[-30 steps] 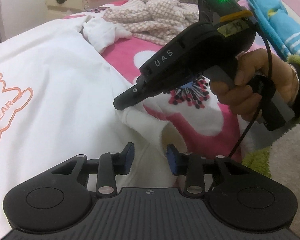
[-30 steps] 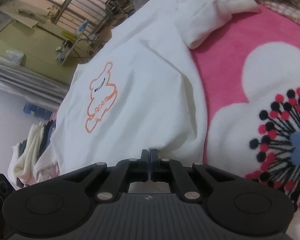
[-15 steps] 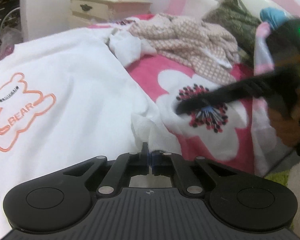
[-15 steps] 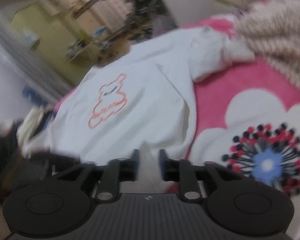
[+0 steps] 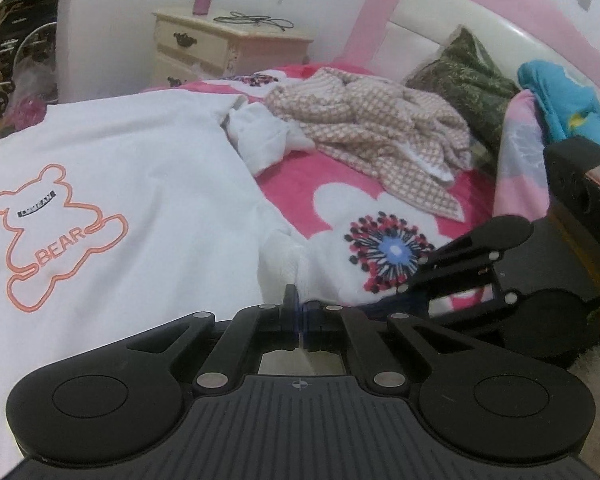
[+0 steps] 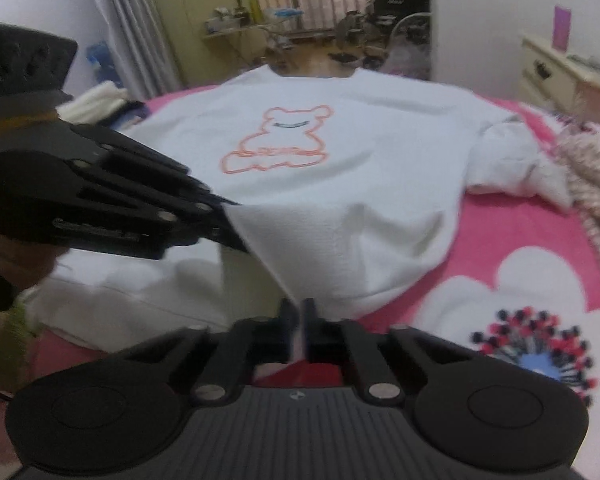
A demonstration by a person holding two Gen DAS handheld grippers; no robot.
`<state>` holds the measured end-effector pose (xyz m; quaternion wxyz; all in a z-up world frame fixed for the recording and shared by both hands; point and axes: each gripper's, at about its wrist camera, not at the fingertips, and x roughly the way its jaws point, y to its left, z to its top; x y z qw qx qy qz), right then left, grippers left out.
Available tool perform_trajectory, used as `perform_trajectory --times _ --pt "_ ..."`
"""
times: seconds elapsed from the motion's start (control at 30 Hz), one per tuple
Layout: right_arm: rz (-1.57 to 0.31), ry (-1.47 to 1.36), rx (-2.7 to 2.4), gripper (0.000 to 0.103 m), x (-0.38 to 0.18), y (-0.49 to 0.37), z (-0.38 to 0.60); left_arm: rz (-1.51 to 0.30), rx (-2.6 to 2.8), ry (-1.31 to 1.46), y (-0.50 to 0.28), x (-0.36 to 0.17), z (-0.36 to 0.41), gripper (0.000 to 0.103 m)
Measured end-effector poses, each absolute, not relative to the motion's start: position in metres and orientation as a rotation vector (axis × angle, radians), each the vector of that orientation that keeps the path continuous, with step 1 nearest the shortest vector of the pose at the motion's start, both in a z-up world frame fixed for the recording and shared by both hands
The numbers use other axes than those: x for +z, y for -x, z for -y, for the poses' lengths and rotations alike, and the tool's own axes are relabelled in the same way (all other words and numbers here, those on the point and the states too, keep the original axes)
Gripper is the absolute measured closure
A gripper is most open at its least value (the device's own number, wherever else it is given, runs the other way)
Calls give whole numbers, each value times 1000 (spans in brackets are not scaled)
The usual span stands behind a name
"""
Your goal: Fold clothes
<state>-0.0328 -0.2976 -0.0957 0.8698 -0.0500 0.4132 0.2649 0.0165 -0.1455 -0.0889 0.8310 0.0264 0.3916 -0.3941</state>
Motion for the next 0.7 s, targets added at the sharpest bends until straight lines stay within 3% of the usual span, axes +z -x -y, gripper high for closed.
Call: perform_trajectory --times 0.2,0.37,0.53,0.6,0.67,0.7 --pt "-924 256 473 102 -84 51 313 -830 -969 -242 5 -98 166 103" --pt "-1072 340 409 102 -112 50 320 -884 -1095 -458 28 -131 201 103" --pt "-1185 300 407 101 -130 49 334 -951 -1082 -423 19 -145 206 103" --pt "-1230 259 420 93 -123 43 350 -969 -1072 -400 16 -146 204 103" --pt "-1244 168 433 75 -107 34 376 -972 -1070 -389 16 -145 204 103" --pt "-1228 106 419 75 -97 25 391 -973 -1070 -383 17 -145 204 103"
